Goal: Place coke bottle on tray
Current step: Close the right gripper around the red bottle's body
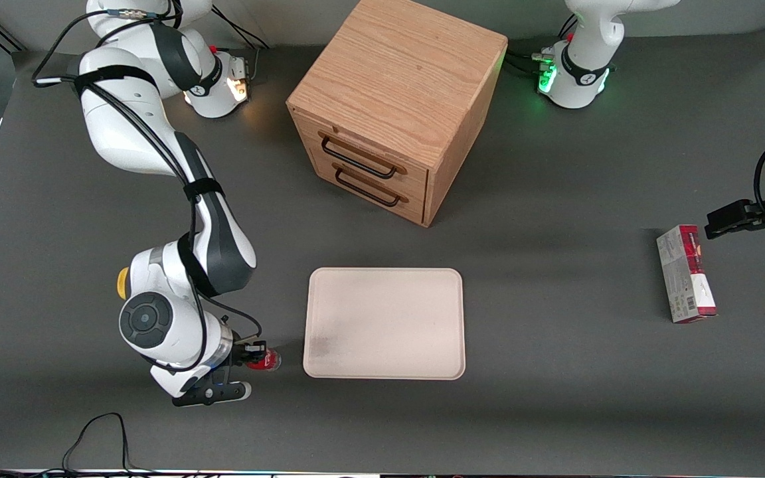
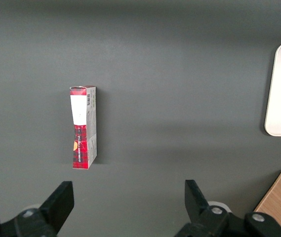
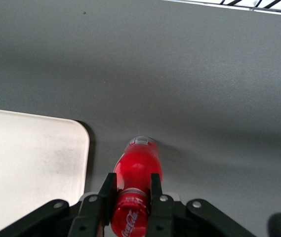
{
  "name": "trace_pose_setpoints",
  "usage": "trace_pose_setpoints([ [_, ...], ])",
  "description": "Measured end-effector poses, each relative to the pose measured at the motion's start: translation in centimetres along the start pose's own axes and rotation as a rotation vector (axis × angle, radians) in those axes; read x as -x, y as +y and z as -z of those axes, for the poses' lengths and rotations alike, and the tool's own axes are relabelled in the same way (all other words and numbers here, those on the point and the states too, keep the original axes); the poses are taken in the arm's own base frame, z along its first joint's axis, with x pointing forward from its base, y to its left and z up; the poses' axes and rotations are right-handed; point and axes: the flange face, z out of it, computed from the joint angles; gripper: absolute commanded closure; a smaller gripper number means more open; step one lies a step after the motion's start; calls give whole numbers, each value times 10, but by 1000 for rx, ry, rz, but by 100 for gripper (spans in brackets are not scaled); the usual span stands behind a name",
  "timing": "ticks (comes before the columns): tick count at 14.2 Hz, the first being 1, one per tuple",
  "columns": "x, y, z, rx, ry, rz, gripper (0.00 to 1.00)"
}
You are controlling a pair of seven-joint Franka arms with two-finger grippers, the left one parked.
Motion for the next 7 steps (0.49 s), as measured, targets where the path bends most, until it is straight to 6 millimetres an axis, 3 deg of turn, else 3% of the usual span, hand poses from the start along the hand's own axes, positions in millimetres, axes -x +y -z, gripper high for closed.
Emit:
trace_pose_setpoints([
  [4,1,0,1,2,-12,0,69],
  [7,4,1,28,6,-27,-1,69],
])
